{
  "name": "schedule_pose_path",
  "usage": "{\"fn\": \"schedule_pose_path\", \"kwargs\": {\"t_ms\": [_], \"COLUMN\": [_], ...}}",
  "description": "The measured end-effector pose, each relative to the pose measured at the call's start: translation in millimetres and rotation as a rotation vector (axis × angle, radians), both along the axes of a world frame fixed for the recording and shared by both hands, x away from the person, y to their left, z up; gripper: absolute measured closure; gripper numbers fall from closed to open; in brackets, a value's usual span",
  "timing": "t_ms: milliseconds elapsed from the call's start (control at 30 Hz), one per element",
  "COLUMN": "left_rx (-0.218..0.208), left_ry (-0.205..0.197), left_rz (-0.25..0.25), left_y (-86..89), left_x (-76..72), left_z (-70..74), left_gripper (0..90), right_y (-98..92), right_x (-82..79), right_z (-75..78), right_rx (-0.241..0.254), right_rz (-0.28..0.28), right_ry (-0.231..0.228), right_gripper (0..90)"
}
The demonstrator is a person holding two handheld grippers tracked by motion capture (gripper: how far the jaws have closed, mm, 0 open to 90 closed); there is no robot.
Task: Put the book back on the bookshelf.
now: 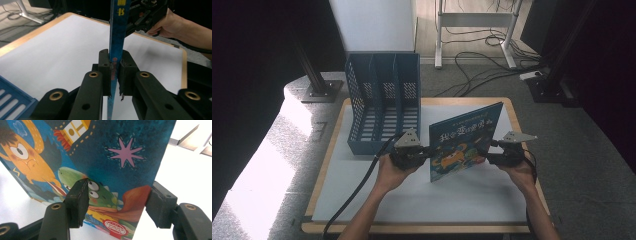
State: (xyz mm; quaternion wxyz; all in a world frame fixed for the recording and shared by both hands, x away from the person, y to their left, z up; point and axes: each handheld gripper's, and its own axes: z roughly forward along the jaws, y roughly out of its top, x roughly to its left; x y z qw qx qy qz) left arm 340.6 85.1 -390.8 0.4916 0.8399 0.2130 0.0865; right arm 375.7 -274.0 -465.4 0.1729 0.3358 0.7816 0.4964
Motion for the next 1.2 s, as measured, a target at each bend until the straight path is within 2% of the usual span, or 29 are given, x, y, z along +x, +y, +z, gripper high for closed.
{"fn": "schedule_pose_path", "kwargs": {"t_ms": [33,67,100,267,300,400,600,633,667,767,867,1000,1067,1200], "left_rx": [0.031,0.031,0.06,0.084,0.114,0.142,0.132,0.132,0.131,0.127,0.124,0.122,0.125,0.116], "left_ry": [0.0,0.0,-0.006,0.006,0.008,-0.012,0.012,0.013,0.017,0.019,0.016,0.013,0.009,0.011], "left_rz": [0.006,0.006,0.01,-0.011,-0.011,-0.009,-0.024,-0.024,-0.02,-0.02,-0.02,-0.019,-0.019,-0.003], "left_y": [-4.8,-4.8,-10.3,-14.9,-19.6,-23.6,-23.0,-22.8,-22.4,-21.9,-21.4,-21.5,-21.6,-21.0], "left_x": [1.4,1.4,1.8,5.1,6.2,5.1,5.3,5.5,6.2,6.8,7.0,6.6,6.4,7.8], "left_z": [0.4,0.4,0.7,0.8,-0.4,0.5,0.8,0.8,0.8,0.5,-0.1,-0.6,-0.6,-1.3], "left_gripper": [80.7,80.2,79.8,78.4,78.3,78.5,80.9,80.9,80.9,80.9,80.7,80.4,80.5,80.8], "right_y": [-0.1,-0.1,0.0,-1.1,-1.4,-1.9,-4.5,-5.0,-5.2,-5.3,-6.1,-4.2,-1.7,3.9], "right_x": [-0.3,-0.3,0.0,-0.4,-0.3,-0.8,-1.7,-1.6,-1.0,-1.1,0.2,1.9,2.6,-0.2], "right_z": [-0.6,-0.6,-1.3,-1.6,-1.7,-2.7,-5.5,-6.4,-9.3,-13.9,-16.9,-18.8,-19.3,-17.2], "right_rx": [0.004,0.004,0.008,0.011,0.012,0.017,0.022,0.023,0.012,-0.015,0.004,0.003,-0.004,-0.037], "right_rz": [-0.001,-0.001,-0.002,0.005,0.007,0.007,0.009,0.009,0.01,0.002,-0.001,0.009,0.022,-0.01], "right_ry": [0.0,0.0,-0.003,-0.003,-0.004,-0.007,-0.011,-0.005,0.011,0.019,0.031,0.041,0.042,0.019], "right_gripper": [38.3,38.3,38.0,37.9,37.9,37.7,37.1,34.8,30.2,27.9,28.0,31.3,34.7,35.8]}}
